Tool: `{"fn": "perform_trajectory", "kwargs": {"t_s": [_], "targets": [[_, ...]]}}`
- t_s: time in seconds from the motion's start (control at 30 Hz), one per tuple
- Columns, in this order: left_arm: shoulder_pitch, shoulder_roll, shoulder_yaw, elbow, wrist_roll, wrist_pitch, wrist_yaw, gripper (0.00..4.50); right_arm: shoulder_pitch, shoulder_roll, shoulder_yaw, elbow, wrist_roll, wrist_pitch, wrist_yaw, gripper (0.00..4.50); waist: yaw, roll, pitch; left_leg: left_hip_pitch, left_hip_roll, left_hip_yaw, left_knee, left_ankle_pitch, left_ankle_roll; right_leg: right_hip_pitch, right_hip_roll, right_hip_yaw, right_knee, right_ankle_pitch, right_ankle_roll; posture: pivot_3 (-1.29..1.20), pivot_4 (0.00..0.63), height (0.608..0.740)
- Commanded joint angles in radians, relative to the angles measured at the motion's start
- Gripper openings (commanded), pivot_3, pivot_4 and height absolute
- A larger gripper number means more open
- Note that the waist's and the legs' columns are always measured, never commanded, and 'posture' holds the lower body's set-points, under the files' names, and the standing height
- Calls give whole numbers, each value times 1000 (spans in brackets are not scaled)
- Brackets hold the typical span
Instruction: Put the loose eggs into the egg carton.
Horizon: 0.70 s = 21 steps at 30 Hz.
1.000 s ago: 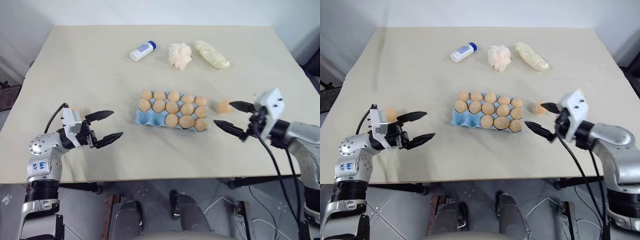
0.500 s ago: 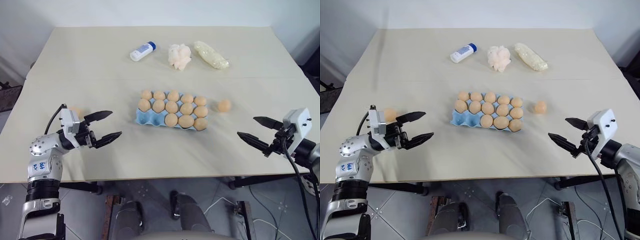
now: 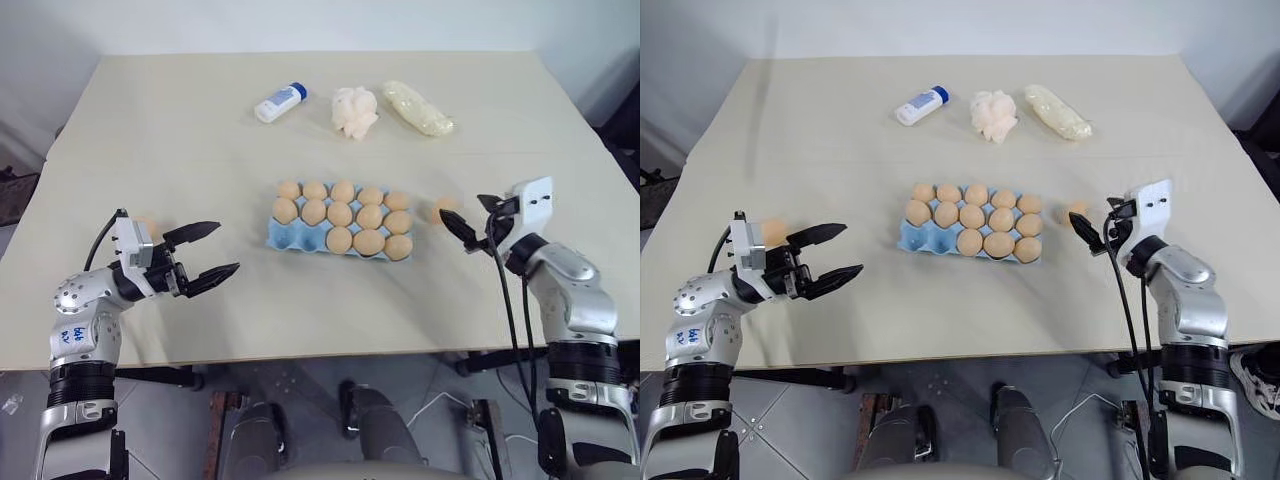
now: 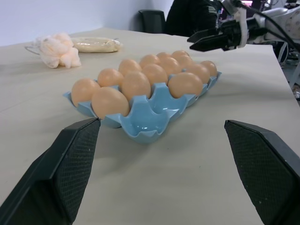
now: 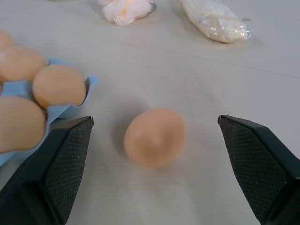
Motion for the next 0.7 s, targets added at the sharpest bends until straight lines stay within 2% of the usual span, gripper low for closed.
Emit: {"fn": "perform_trajectory", "kwargs": {"t_s": [0.03, 0.27, 0.37, 0.53, 0.6, 0.7], "targets": [[12, 5, 22, -47, -22, -6, 8, 4500, -58, 10, -4, 78, -17, -71, -25, 4466, -1, 0, 0, 0, 0, 0, 0, 0, 0, 0, 0, 0, 0, 0, 0, 0, 150, 740], [23, 2, 22, -59, -23, -7, 19, 4500, -136, 43, 46, 291, -95, -142, -76, 4466, -7, 0, 0, 1, 0, 0, 1, 0, 0, 0, 0, 0, 2, 0, 0, 0, 150, 740], [21, 1, 20, -56, -23, -8, 19, 4500, -151, 65, 56, 318, -95, -172, -59, 3875, -9, 0, 0, 1, 0, 0, 1, 1, -1, 0, 0, 1, 3, 0, 0, 0, 150, 740], [15, -2, 18, -54, -21, -12, 22, 4500, -162, 78, 65, 327, -95, -184, -60, 2090, -21, 0, 0, 1, 0, 0, 1, 1, -1, 0, 0, 1, 4, 0, 0, 0, 150, 740], [15, -3, 18, -55, -21, -13, 23, 4500, -158, 76, 63, 304, -90, -184, -62, 1589, -24, 0, 0, 1, 0, 0, 1, 1, -1, 0, 0, 1, 4, 0, 0, 0, 150, 740], [15, -4, 18, -54, -20, -14, 24, 4500, -150, 69, 63, 273, -88, -177, -58, 1429, -26, 0, 0, 1, 0, 0, 1, 1, -1, 0, 0, 1, 4, 0, 0, 0, 150, 740]]}}
